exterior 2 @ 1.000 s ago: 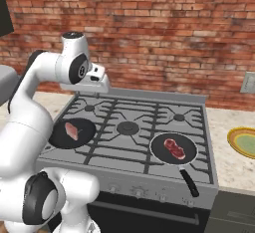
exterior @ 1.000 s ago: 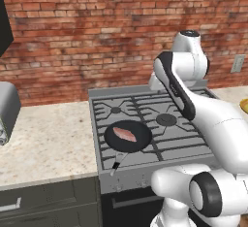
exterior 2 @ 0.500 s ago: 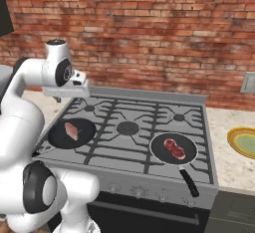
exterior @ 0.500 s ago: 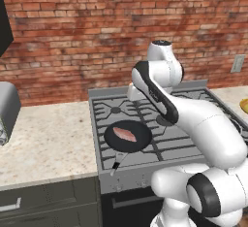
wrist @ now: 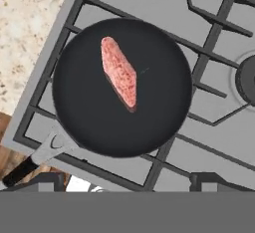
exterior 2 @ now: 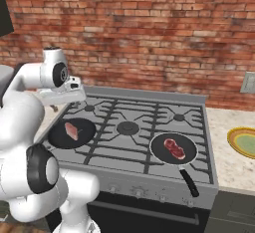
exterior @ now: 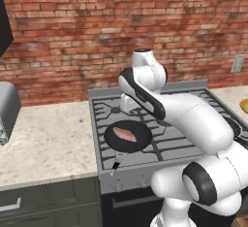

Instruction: Place one of the steaks on the plate and the other in the bowl. Then place the bowl in the fridge.

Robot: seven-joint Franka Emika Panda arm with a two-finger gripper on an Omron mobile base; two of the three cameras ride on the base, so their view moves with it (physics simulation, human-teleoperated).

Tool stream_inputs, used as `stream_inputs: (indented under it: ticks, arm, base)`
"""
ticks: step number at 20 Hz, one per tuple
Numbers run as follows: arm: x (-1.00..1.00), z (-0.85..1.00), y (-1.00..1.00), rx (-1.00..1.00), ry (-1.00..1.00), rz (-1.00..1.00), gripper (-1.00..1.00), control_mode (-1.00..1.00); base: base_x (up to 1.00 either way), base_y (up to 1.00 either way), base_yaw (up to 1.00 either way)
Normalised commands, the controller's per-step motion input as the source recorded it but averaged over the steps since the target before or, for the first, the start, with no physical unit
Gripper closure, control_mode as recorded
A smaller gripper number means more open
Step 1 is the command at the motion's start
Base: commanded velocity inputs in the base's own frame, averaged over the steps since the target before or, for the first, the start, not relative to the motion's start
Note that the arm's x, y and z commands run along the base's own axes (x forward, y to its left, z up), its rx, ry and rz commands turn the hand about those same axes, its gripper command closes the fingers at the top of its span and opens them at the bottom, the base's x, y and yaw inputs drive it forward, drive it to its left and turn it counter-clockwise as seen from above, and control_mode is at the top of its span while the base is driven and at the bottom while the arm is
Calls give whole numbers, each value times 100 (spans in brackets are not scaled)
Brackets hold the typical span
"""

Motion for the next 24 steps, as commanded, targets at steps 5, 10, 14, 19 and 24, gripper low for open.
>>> stream_inputs:
  ticks: [5, 10, 14, 19, 24]
  arm:
    - [22, -48, 13, -7, 5, 15, -100, -100]
    - [31, -32, 41, 0, 5, 13, -100, -100]
    - [31, -47, 22, 0, 0, 14, -100, -100]
    - [29, -54, 4, -1, 2, 15, -100, -100]
    - [12, -36, -8, -9, 1, 3, -100, -100]
  base:
    - [0, 0, 0]
    - [0, 0, 0]
    - [0, 0, 0]
    - [0, 0, 0]
    - [0, 0, 0]
